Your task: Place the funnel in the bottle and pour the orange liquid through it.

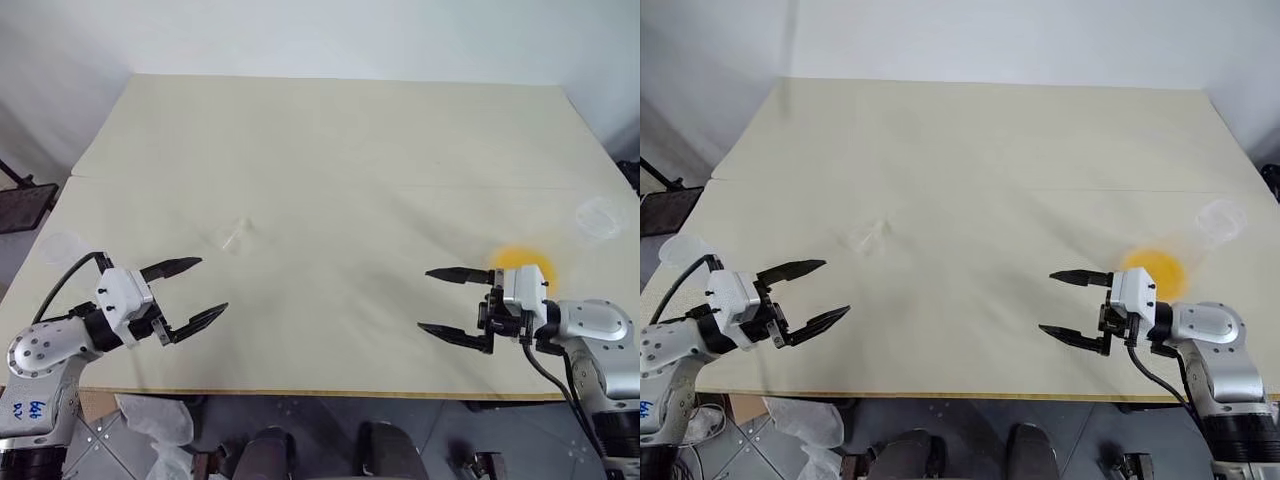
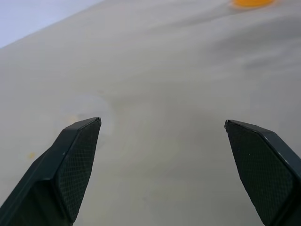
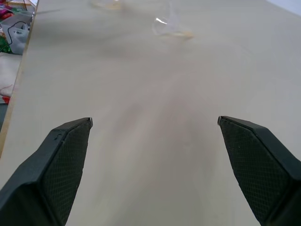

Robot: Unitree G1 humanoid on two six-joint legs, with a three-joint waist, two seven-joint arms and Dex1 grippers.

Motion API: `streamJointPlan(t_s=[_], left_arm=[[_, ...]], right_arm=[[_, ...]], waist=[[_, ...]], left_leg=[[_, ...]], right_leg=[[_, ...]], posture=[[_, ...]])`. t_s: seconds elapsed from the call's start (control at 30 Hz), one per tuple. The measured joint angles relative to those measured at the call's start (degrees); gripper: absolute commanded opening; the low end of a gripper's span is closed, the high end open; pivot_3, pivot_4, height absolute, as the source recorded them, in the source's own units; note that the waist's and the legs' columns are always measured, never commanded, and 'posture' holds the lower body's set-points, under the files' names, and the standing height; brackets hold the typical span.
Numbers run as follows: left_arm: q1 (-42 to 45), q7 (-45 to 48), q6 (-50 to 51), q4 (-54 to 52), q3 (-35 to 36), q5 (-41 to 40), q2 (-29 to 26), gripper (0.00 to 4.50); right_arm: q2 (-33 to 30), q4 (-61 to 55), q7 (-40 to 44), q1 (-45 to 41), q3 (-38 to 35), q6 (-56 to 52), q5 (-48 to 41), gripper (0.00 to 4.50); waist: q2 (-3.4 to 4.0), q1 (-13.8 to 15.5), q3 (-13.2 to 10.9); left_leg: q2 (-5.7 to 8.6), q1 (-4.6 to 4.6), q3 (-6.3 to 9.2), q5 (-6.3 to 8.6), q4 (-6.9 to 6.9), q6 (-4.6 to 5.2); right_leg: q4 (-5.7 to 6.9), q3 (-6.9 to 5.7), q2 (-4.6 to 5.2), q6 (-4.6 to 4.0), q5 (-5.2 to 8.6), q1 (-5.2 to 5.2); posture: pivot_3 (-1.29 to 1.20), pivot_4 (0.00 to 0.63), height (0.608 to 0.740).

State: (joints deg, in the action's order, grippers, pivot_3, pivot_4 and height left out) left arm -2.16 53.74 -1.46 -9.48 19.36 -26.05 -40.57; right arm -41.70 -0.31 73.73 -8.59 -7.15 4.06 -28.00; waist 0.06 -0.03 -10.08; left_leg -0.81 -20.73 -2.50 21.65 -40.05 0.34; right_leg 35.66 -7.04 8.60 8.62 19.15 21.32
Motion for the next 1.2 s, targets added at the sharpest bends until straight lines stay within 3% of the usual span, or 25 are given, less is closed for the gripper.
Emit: streamJointPlan(t_s=[0.3, 0.5, 0.77, 1.0, 1.2], left_arm=[[-8.84, -5.99, 4.04, -4.66, 4.84, -3.45, 5.34, 4.50], [-13.22, -16.91, 3.04, -8.21, 14.01, -5.63, 15.07, 4.50], [-23.71, -21.91, -0.01, -9.18, 21.66, -7.92, 22.86, 4.50], [-22.49, -23.41, 0.59, -6.17, 23.54, -11.12, 22.97, 4.50], [-12.15, -27.86, 6.78, -5.33, 23.24, -13.19, 15.20, 4.50]], right_arm=[[5.09, 0.76, -0.20, -4.43, 4.22, 0.50, 1.26, 4.48], [10.33, -1.87, -2.59, -8.21, 6.86, -0.59, 1.05, 4.48], [16.10, -4.52, -5.84, -12.56, 10.18, -3.45, -0.36, 4.48], [16.02, -5.36, -5.33, -12.97, 12.19, -3.90, 0.93, 4.48], [15.56, -5.38, -5.60, -12.96, 12.14, -3.91, 1.42, 4.48]], waist=[[-0.01, -0.19, -0.01], [-0.03, -0.18, 0.00], [-0.04, 0.01, -0.01], [-0.06, 0.14, 0.00], [-0.06, -0.13, 0.01]], left_leg=[[-0.07, 0.05, -0.02, 0.00, 0.00, 0.00], [-0.08, 0.06, 0.10, 0.02, 0.01, 0.00], [-0.09, 0.07, 0.08, 0.03, -0.01, 0.02], [-0.02, 0.08, 0.17, 0.05, -0.01, 0.06], [-0.01, 0.15, 0.21, 0.05, 0.00, 0.05]], right_leg=[[0.02, 0.02, -0.02, 0.00, 0.00, 0.00], [-0.03, -0.02, 0.03, 0.00, 0.00, -0.10], [-0.07, -0.01, 0.02, 0.00, 0.00, -0.12], [-0.13, -0.06, 0.01, 0.00, 0.00, -0.23], [-0.09, -0.07, -0.01, -0.01, 0.00, -0.28]], posture=[[0.00, 0.150, 0.740], [0.00, 0.150, 0.740], [0.00, 0.150, 0.740], [0.00, 0.150, 0.740], [0.00, 0.150, 0.740]])
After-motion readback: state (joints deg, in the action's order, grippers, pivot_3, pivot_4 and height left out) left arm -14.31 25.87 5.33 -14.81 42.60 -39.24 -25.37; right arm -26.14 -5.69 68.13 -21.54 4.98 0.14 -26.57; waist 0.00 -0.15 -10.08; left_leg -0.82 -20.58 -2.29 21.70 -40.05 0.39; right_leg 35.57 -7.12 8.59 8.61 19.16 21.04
